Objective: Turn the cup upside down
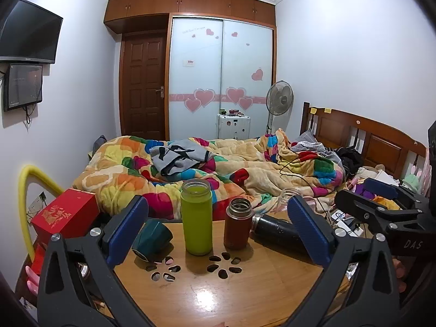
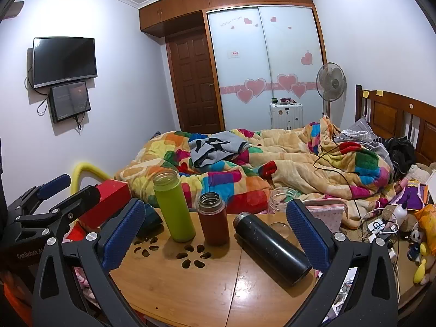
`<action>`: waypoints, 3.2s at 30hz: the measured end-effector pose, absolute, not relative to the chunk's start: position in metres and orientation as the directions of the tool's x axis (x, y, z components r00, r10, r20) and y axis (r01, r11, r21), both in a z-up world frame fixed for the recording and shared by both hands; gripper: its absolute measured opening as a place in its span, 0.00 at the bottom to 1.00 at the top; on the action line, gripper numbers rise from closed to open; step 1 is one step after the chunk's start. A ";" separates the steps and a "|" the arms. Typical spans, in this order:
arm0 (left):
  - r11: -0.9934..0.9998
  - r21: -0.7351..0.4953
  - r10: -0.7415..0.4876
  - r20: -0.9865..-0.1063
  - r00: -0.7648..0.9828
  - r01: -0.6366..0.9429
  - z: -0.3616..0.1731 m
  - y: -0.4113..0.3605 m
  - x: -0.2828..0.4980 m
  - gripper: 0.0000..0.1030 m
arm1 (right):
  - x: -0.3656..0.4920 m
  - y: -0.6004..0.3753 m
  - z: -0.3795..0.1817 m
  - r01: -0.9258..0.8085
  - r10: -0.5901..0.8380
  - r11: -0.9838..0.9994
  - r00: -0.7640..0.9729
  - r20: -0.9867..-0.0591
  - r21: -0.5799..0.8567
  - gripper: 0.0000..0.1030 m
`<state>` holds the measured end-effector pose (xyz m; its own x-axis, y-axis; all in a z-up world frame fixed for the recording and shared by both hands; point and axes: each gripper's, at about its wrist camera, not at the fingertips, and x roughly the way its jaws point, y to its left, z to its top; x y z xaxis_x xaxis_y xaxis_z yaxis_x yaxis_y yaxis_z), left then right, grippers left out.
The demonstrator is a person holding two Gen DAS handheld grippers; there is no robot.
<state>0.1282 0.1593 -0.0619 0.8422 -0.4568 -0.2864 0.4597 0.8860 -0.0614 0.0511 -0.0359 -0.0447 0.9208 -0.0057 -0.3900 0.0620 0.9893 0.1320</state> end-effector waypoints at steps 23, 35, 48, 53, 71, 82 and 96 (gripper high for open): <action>0.886 -0.058 -0.456 -0.281 0.844 0.459 -0.058 0.162 0.127 1.00 | 0.053 -0.036 -0.043 0.058 -0.003 0.990 0.922 -0.387 0.132 1.00; 0.885 -0.061 -0.458 -0.281 0.843 0.461 -0.058 0.161 0.127 1.00 | 0.051 -0.033 -0.041 0.056 -0.004 0.991 0.924 -0.382 0.124 1.00; 0.885 -0.064 -0.459 -0.280 0.843 0.461 -0.058 0.161 0.126 1.00 | 0.051 -0.032 -0.040 0.054 -0.004 0.991 0.925 -0.380 0.121 1.00; 0.885 -0.064 -0.460 -0.281 0.842 0.462 -0.058 0.161 0.126 1.00 | 0.051 -0.031 -0.040 0.055 -0.005 0.991 0.925 -0.379 0.121 1.00; 0.853 -0.117 -0.511 -0.381 0.770 0.508 -0.082 0.135 0.154 1.00 | 0.059 -0.038 -0.054 0.067 -0.008 0.989 0.917 -0.399 0.133 1.00; 0.824 -0.154 -0.521 -0.584 0.623 0.545 -0.166 0.052 0.228 0.70 | 0.068 -0.081 -0.115 0.144 -0.063 0.984 0.839 -0.541 0.109 1.00; 0.893 -0.108 -0.400 -0.634 0.662 0.436 -0.212 0.007 0.305 0.60 | 0.084 -0.105 -0.164 0.148 -0.024 0.979 0.776 -0.630 0.144 1.00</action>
<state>0.3047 0.0068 -0.2123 0.6617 -0.3996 -0.6344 0.4363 0.8933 -0.1075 0.0835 -0.1054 -0.1641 0.7761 -0.0243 -0.6301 0.1476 0.9785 0.1440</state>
